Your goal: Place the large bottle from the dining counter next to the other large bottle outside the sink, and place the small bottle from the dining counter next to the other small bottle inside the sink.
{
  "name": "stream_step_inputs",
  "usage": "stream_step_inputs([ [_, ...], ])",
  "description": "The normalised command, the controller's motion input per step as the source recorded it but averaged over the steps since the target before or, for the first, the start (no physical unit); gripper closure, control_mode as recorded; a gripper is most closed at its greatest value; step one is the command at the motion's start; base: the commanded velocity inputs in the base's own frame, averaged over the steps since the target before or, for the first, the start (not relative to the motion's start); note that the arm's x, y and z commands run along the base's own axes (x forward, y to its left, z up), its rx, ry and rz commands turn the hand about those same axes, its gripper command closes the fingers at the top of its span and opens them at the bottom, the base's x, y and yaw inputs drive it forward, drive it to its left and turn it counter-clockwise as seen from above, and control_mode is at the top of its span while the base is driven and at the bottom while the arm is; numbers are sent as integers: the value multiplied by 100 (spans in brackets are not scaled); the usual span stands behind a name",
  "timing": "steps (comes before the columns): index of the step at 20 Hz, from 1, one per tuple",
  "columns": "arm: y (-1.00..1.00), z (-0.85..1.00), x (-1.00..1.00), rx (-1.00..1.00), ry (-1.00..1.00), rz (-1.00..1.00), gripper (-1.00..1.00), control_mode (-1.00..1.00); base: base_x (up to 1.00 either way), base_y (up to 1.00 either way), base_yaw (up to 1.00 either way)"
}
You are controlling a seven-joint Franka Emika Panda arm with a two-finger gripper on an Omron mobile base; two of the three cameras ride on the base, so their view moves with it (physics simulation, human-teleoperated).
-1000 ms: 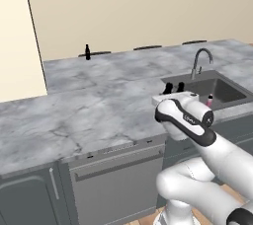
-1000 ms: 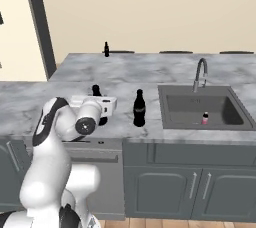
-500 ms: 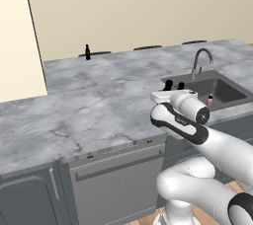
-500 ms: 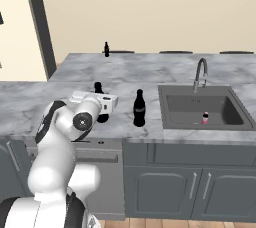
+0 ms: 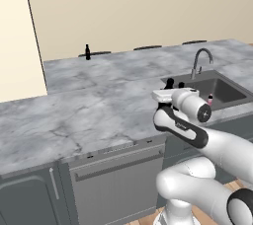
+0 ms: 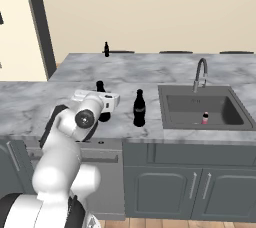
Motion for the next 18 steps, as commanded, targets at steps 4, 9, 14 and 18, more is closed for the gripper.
stream_step_inputs([
  [4, 0, -15, 0, -2, 0, 0, 100, -100, 0, 0, 0],
  [9, 0, -9, 0, -1, 0, 0, 100, -100, 0, 0, 0],
  [14, 0, -10, 0, -1, 0, 0, 100, -100, 0, 0, 0],
  [18, 0, -29, 3, -2, 0, 0, 100, -100, 0, 0, 0],
])
